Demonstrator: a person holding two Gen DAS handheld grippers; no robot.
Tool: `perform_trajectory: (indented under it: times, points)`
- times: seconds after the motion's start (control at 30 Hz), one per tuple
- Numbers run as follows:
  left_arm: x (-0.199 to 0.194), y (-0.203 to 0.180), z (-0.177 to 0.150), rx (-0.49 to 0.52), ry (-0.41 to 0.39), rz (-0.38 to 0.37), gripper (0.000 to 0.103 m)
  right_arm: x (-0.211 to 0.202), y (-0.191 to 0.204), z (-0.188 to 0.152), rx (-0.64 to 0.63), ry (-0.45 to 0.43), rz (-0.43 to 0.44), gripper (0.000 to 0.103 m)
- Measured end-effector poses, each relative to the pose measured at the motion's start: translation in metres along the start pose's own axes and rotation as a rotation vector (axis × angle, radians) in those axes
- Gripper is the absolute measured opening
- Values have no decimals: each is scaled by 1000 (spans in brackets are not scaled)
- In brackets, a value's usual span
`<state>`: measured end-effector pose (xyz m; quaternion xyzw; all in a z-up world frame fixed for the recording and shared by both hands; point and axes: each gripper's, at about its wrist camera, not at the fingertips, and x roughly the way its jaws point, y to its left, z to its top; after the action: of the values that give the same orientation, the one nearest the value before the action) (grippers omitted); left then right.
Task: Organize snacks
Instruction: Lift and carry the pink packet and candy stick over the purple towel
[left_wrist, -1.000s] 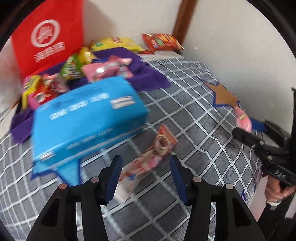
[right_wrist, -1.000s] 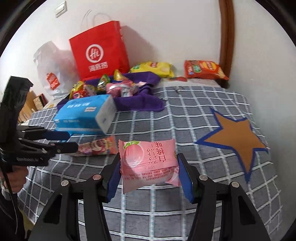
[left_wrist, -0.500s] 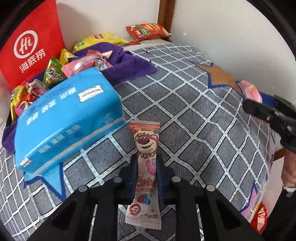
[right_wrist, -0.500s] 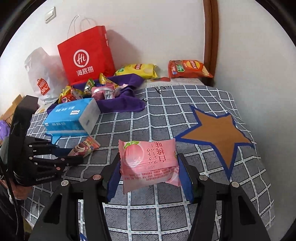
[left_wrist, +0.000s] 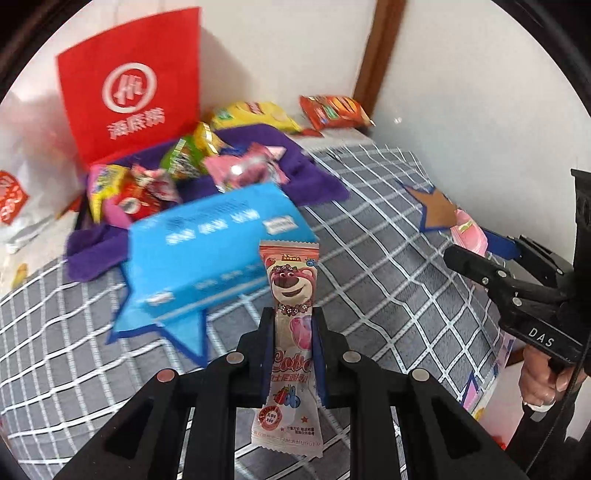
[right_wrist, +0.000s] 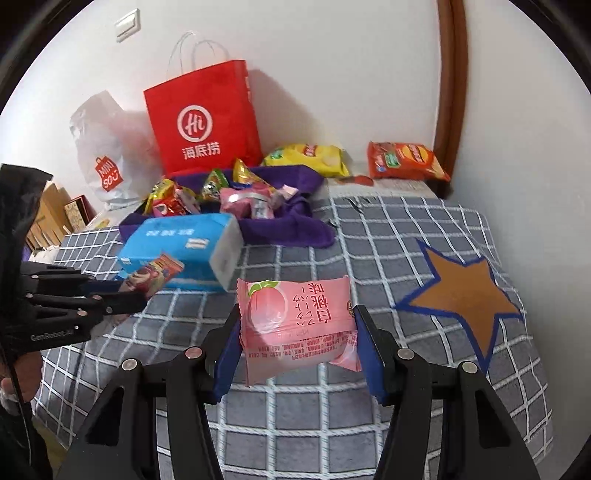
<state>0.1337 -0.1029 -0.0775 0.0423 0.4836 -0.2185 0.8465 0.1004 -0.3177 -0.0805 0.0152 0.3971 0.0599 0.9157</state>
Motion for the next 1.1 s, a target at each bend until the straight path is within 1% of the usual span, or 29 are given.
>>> perform_trajectory:
  times: [0.3, 0.43, 0.53, 0.6, 0.77, 0.9, 1.1]
  points:
    - [-36, 38, 17, -64, -60, 46, 18, -3, 39, 44, -37, -46, 4, 56]
    - [-48, 56, 33, -99, -85, 49, 18, 0, 50, 66, -40, -61, 13, 56]
    - [-54, 65, 44, -104, -104, 56, 18, 4, 58, 85, -46, -77, 27, 56]
    - [-57, 70, 51, -109, -111, 54, 18, 7, 62, 97, -51, -88, 36, 56]
    - [-61, 91, 80, -145, -125, 65, 18, 16, 69, 131, -63, -114, 44, 56]
    - [-61, 106, 101, -169, -137, 59, 18, 25, 74, 159, -75, -138, 46, 56]
    - [-49, 127, 127, -185, -145, 74, 18, 51, 80, 191, -80, -149, 69, 56]
